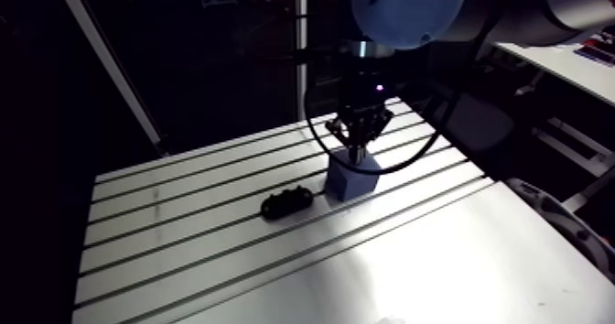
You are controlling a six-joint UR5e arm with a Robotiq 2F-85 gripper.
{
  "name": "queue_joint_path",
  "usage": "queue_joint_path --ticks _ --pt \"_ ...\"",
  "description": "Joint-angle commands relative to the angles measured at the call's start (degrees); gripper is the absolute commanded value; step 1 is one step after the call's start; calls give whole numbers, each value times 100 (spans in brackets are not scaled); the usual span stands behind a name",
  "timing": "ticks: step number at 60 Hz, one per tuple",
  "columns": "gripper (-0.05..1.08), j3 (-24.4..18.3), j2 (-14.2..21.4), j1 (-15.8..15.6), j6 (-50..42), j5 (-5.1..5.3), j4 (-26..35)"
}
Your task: Pick up the M10 bolt and insert it into the hex recess until seated.
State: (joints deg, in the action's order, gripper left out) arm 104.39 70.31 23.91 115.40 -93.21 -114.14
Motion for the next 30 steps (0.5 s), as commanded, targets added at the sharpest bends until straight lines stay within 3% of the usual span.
queue_joint_path --ticks 1,30 --pt "108 0 -5 0 -4 0 1" --pt "108 -237 229 -44 5 17 230"
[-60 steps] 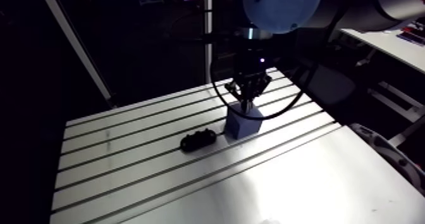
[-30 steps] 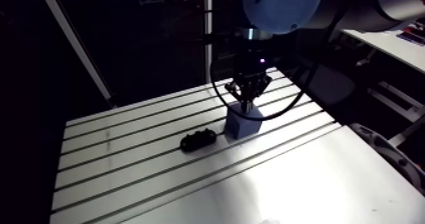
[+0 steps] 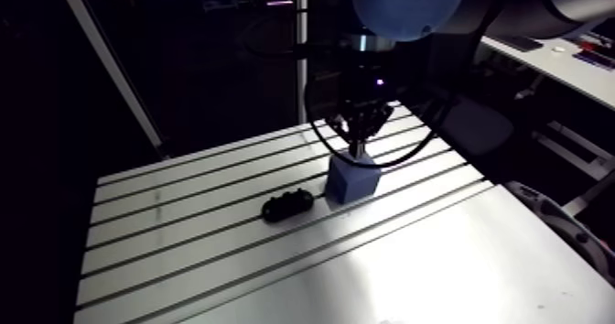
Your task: Pick up the M10 bolt and insert it into the hex recess until seated.
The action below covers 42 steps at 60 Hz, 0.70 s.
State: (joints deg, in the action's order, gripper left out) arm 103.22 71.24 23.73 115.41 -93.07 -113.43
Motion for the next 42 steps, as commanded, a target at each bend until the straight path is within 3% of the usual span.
queue_joint_path --ticks 1,17,23,24,25,26,27,28,29,30,42 --pt "108 -129 146 -26 4 4 188" --pt "107 -369 372 -35 -12 22 531" --pt "97 -444 425 -35 -13 29 586" --pt "84 -462 451 -35 -21 38 611" --pt "84 -462 451 -35 -21 38 611" --pt "56 -479 470 -35 -29 32 637" --pt "56 -479 470 -35 -29 32 637" --pt "18 -497 488 -42 -46 16 678" --pt "18 -497 488 -42 -46 16 678" --pt "3 -507 513 -36 -48 13 729" --pt "0 -583 603 -60 -31 22 923"
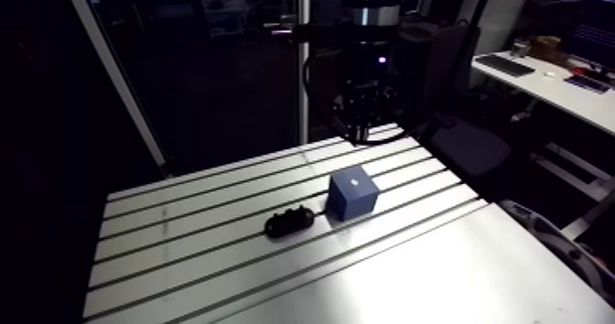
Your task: Pick up the M10 bolt and insert it into the hex recess until seated.
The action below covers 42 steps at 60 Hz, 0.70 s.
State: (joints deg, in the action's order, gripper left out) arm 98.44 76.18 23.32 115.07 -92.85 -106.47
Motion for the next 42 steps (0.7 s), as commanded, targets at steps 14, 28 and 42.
queue_joint_path --ticks 14,28,42 --pt "0 -281 325 -47 -14 -10 636" --pt "0 -675 426 -47 -116 30 1192" --pt "0 -1584 456 -444 -843 -1 2183"
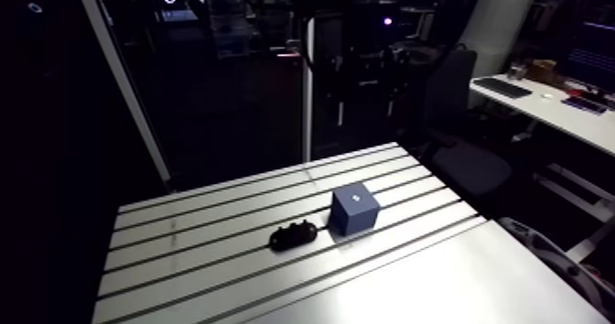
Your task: Pick up the M10 bolt and insert it into the hex recess until seated.
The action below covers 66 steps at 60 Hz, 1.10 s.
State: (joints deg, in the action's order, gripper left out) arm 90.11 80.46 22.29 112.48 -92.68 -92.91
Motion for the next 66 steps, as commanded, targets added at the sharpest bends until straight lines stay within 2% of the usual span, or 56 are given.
queue_joint_path --ticks 1,5,17,28,32,36,45,47,53,66 --pt "0 -751 27 -341 -583 -17 827" --pt "0 -940 18 -494 -729 -26 898" --pt "0 -1415 -9 -902 -1135 97 946" --pt "0 -1505 -57 -1015 -1315 63 946" --pt "0 -1536 -71 -1203 -1427 -21 921" --pt "0 -1528 -71 -1256 -1468 -43 896" --pt "0 -1519 -47 -1423 -1479 -26 892" --pt "0 -1535 -21 -1470 -1486 15 910" --pt "1 -1544 24 -1482 -1513 43 920" --pt "1 -1477 57 -1581 -1496 52 971"
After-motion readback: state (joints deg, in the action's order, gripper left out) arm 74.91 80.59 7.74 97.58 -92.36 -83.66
